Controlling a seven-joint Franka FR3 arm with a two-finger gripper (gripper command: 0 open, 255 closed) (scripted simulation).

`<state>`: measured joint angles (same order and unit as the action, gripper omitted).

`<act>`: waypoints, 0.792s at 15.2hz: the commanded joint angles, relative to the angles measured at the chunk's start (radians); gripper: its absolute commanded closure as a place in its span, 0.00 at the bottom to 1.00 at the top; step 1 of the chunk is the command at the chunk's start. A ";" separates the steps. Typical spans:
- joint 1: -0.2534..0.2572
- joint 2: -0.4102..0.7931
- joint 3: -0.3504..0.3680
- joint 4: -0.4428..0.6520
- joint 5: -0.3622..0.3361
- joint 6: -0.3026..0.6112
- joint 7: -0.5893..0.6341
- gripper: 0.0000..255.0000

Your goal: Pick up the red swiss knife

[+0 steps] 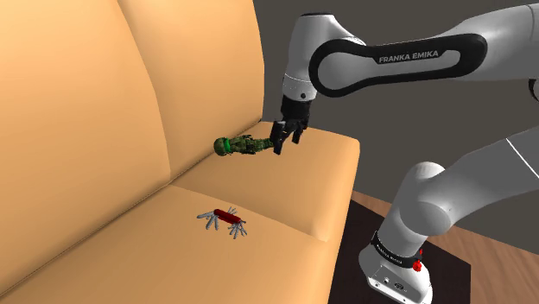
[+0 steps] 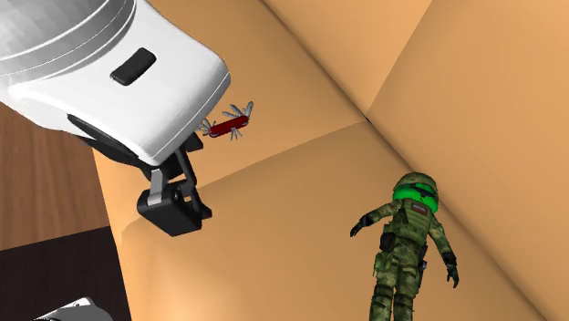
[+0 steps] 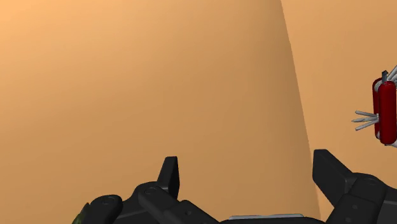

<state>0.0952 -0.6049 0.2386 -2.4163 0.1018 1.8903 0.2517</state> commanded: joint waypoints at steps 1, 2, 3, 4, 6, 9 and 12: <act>0.010 0.050 0.039 0.010 0.014 0.026 0.044 0.00; 0.015 0.074 0.058 0.014 0.021 0.039 0.065 0.00; 0.020 0.098 0.077 0.019 0.026 0.052 0.086 0.00; 0.024 0.124 0.096 0.024 0.031 0.065 0.108 0.00; 0.032 0.178 0.133 0.039 0.038 0.091 0.151 0.00; 0.042 0.267 0.187 0.069 0.038 0.128 0.219 0.00; 0.051 0.365 0.240 0.108 0.027 0.164 0.291 0.00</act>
<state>0.1462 -0.2866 0.4591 -2.3268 0.1378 2.0346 0.5155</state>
